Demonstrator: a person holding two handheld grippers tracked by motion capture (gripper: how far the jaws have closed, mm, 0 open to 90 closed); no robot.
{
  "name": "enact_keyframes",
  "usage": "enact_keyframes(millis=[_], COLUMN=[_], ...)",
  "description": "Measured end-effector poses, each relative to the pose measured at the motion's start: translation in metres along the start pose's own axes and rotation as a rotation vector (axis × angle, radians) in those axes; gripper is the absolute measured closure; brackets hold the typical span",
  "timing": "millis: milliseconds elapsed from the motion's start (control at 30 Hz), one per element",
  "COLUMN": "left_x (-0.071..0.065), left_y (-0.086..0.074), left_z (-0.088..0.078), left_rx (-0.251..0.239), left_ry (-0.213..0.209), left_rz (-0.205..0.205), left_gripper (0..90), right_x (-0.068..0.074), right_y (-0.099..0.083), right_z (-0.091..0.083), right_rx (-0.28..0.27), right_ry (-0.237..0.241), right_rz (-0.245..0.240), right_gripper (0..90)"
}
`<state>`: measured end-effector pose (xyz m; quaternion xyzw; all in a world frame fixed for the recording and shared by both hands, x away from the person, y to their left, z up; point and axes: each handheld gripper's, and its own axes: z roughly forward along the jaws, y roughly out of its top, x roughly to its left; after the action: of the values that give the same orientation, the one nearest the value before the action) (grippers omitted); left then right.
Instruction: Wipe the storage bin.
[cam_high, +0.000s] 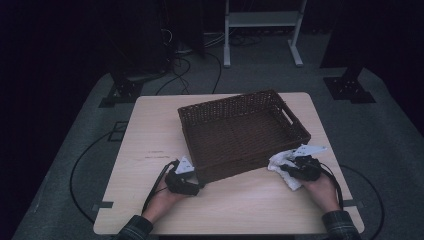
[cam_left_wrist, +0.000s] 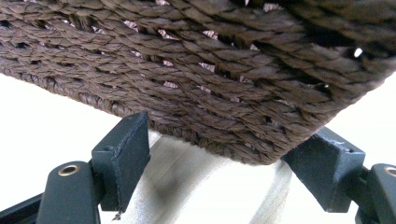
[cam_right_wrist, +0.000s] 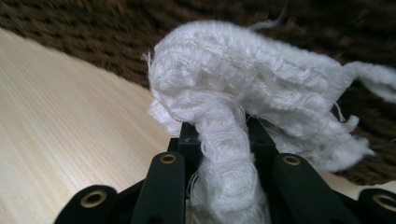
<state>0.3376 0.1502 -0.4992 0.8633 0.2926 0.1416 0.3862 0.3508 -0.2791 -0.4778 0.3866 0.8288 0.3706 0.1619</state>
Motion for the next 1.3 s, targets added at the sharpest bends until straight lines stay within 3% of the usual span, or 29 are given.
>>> enact_keyframes(millis=[467,533,733,900,1300], left_x=[0.0,0.0,0.0,0.0,0.0], left_y=[0.0,0.0,0.0,0.0,0.0], left_z=[0.0,0.0,0.0,0.0,0.0], left_rx=[0.0,0.0,0.0,0.0,0.0], left_ry=[0.001,0.001,0.001,0.001,0.0], left_rz=[-0.001,0.0,0.0,0.0,0.0], left_gripper=[22.6,22.6,22.6,22.6,22.5], right_x=[0.01,0.012,0.014,0.017,0.018], right_y=[0.019,0.02,0.023,0.028,0.023], right_z=[-0.035,-0.037,-0.044,-0.052,-0.026], right_rx=[-0.158,-0.16,-0.197,-0.259,-0.148], right_ry=[-0.022,-0.027,-0.021,0.001,0.013], right_rz=[-0.039,-0.044,-0.053,-0.048,-0.061], right_gripper=[73.1,73.1,73.1,73.1,73.0])
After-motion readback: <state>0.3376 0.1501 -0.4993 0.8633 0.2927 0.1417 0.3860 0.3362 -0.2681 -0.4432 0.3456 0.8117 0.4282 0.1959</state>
